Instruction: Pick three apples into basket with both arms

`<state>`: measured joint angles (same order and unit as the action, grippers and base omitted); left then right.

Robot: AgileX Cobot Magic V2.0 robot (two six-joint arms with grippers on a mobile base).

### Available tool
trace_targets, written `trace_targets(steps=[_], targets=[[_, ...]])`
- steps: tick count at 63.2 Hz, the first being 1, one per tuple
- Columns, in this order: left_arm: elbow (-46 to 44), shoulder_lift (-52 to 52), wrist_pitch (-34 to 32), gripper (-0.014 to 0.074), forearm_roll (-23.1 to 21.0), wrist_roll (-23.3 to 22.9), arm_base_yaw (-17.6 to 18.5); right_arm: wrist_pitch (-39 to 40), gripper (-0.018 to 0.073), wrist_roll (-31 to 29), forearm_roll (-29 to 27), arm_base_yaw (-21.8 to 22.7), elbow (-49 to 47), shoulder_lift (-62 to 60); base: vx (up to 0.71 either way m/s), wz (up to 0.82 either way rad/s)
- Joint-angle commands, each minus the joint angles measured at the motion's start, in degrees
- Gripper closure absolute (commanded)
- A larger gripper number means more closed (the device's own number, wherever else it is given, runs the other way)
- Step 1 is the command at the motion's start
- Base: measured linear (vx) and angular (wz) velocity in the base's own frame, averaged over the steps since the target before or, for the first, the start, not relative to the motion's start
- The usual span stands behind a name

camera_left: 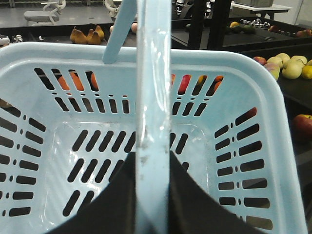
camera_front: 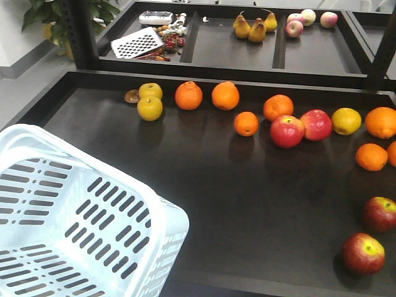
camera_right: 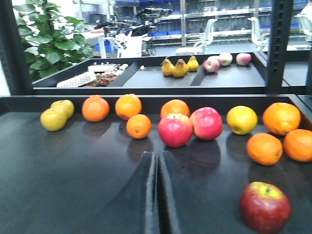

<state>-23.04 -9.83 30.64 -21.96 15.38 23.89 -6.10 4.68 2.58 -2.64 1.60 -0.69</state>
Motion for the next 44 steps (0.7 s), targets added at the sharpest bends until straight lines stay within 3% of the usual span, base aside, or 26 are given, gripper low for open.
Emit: trace_targets(steps=[1, 44], targets=[[-1.6, -0.7, -6.1, 0.0603, -1.2, -0.3, -0.1, 3.9, 0.0564, -0.3, 0.6, 0.4, 0.8, -0.7, 0.09, -0.18], [-1.6, -0.7, -6.1, 0.0603, -1.2, -0.3, -0.1, 3.9, 0.0564, -0.3, 0.6, 0.4, 0.8, -0.7, 0.07, -0.13]])
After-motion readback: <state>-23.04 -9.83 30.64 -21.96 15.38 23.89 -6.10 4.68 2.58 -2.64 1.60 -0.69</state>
